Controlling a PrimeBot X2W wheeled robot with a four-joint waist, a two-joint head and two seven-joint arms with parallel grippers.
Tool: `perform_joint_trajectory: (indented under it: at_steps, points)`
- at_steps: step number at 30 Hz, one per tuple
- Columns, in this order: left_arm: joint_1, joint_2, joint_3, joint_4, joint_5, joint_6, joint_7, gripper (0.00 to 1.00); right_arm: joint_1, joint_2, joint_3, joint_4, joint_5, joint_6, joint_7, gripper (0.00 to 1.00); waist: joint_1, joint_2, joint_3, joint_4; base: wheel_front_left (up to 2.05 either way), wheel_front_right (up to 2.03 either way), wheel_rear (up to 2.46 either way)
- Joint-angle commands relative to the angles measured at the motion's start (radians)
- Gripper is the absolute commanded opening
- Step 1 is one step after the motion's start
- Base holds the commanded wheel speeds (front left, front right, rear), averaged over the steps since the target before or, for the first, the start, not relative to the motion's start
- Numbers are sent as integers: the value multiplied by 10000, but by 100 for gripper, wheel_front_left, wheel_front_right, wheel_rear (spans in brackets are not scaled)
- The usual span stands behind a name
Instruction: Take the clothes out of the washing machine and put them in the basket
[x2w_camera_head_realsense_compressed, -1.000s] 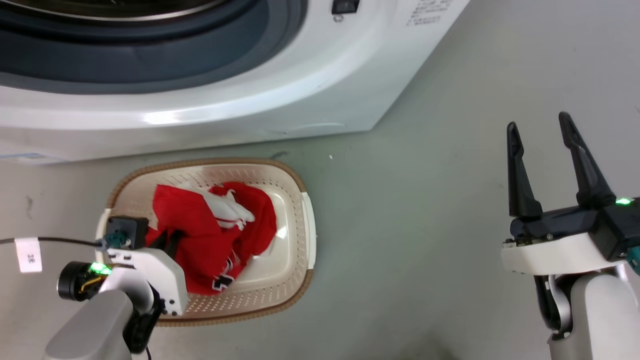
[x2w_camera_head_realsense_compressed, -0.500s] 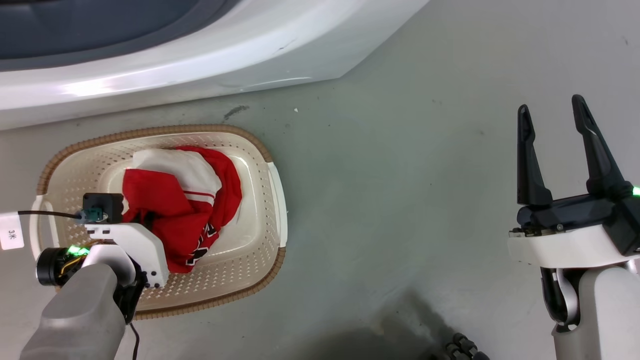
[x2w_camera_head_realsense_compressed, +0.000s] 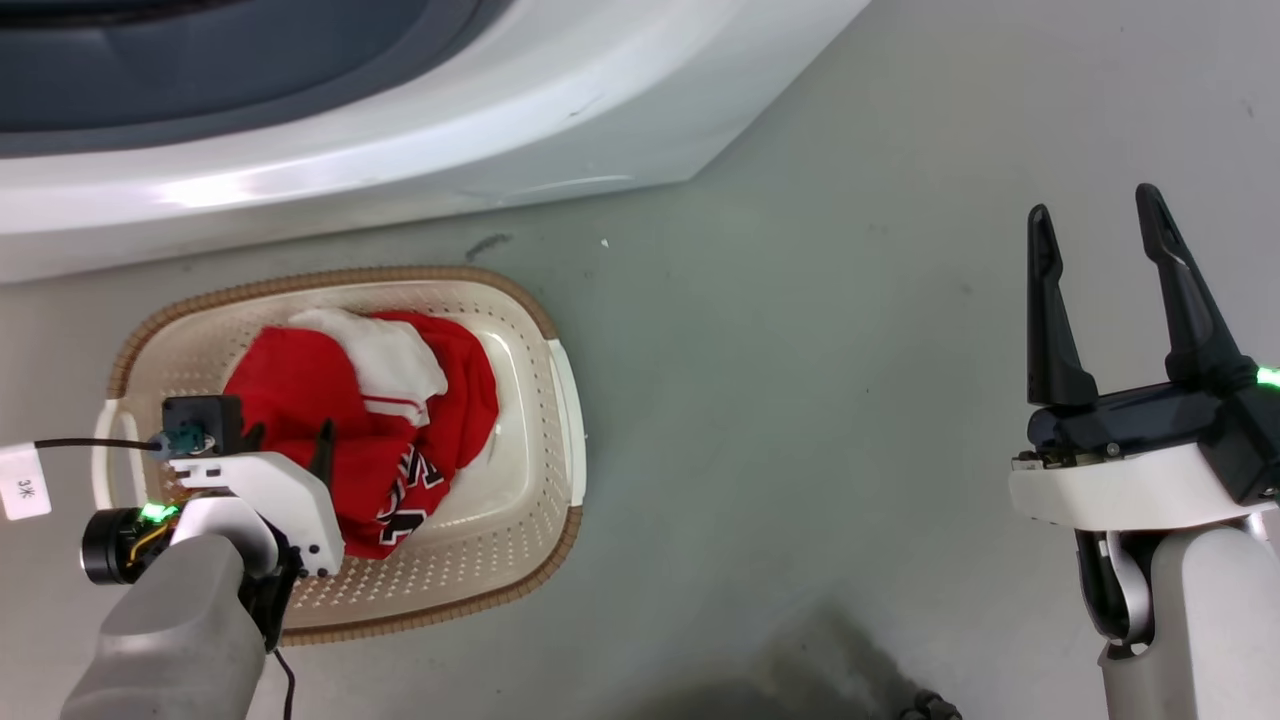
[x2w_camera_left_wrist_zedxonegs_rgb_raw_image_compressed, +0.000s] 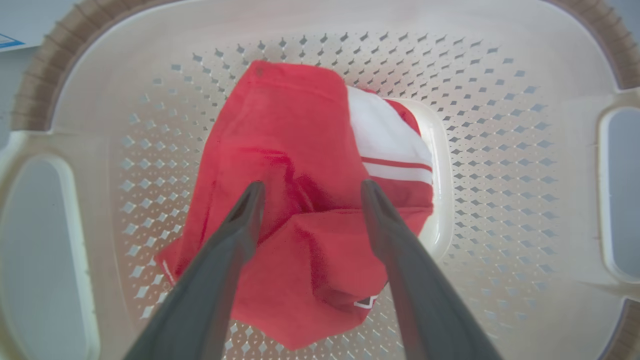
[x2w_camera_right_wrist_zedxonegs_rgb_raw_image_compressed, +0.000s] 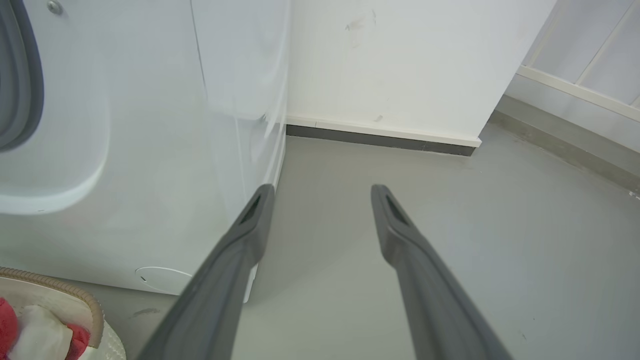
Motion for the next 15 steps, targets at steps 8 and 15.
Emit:
perform_joint_trajectory:
  at_steps: [8,15]
  points:
    - [632,86,936,-1769,423,177,-97,100,61,16,-126,331,-137,-11,-20,100,-1,0,-1595,522,0,0,0]
    - [2031,181,3088,-5103,1858,860,-101,100,395,16,-359,627,-192,-11,-20,100,-1,0,-3000,1036,0,0,0]
